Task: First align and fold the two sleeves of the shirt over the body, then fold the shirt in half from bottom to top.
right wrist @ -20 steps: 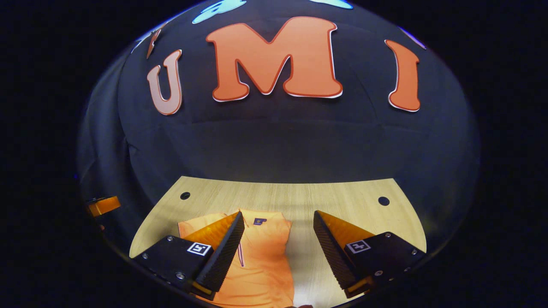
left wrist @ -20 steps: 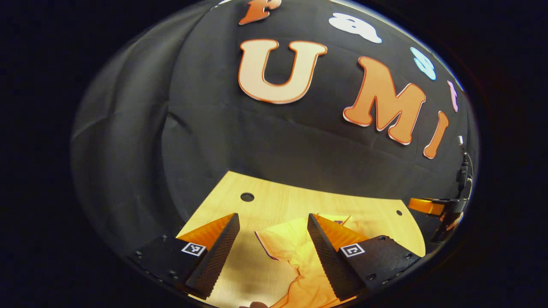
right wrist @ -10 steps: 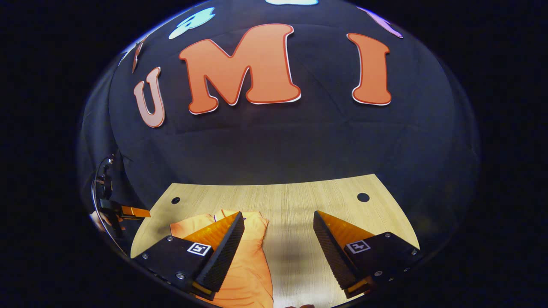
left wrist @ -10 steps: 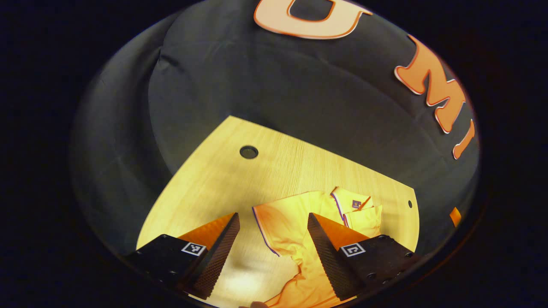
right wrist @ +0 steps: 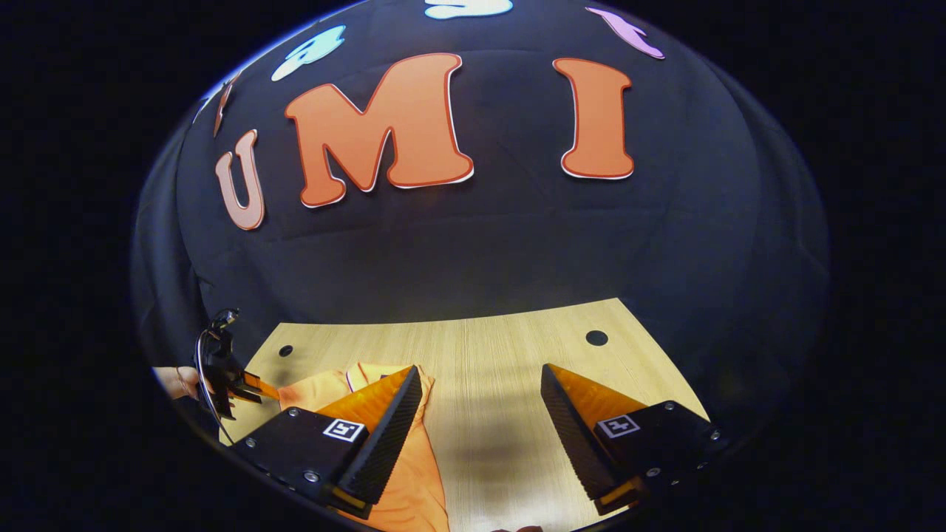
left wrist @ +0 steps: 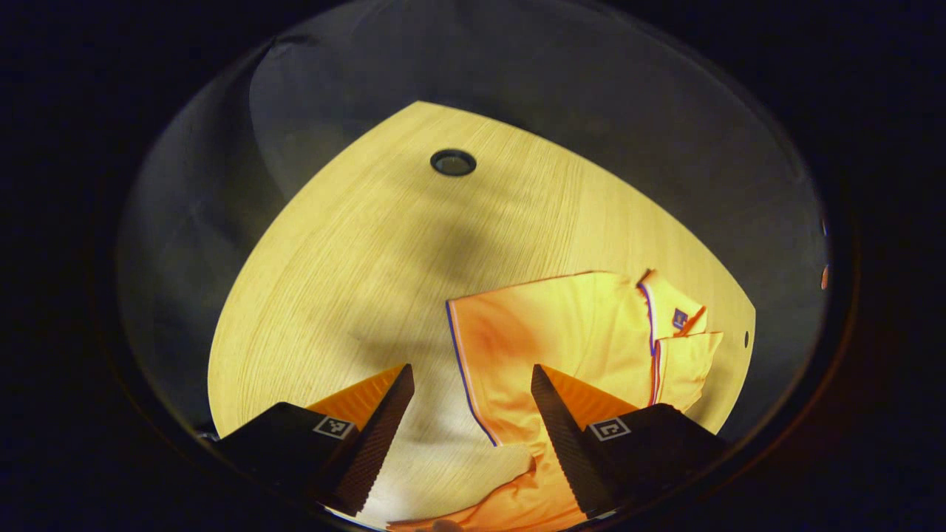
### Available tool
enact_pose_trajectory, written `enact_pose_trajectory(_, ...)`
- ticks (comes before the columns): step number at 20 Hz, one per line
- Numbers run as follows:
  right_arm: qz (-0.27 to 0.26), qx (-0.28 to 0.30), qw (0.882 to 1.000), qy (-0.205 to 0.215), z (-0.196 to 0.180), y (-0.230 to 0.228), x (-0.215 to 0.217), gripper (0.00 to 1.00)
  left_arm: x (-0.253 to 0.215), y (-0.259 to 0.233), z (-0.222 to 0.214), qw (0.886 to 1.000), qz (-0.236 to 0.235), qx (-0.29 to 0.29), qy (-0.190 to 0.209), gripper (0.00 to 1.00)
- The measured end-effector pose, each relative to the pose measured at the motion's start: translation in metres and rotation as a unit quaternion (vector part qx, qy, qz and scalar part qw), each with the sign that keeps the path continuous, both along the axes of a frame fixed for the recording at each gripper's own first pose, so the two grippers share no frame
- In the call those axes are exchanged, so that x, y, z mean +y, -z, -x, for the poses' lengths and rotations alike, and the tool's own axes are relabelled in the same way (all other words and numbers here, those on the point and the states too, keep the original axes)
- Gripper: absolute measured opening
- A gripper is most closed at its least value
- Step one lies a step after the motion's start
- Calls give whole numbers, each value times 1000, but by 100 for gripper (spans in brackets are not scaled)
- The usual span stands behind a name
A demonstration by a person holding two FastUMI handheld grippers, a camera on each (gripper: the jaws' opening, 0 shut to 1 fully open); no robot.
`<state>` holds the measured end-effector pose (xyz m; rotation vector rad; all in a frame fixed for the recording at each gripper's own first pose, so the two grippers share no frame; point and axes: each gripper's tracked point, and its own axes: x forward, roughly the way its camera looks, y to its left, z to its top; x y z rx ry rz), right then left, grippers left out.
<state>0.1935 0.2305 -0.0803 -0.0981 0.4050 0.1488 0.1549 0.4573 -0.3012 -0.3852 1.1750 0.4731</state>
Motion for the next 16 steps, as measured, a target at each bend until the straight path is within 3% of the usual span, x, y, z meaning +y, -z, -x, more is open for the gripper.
enact_pose_trajectory(5,-12,12,1000,1,5,6,-10,99,7,19,-2,999,-28,40,16,99)
enact_pose_trajectory(8,-12,14,1000,8,8,5,-20,99,11,30,-1,998,-35,57,6,100)
enact_pose_trajectory(14,-14,12,1000,21,8,3,-33,99,7,35,-5,996,-51,74,10,95)
enact_pose_trajectory(16,-13,18,1000,19,10,6,-33,99,-1,38,-9,996,-48,72,19,65)
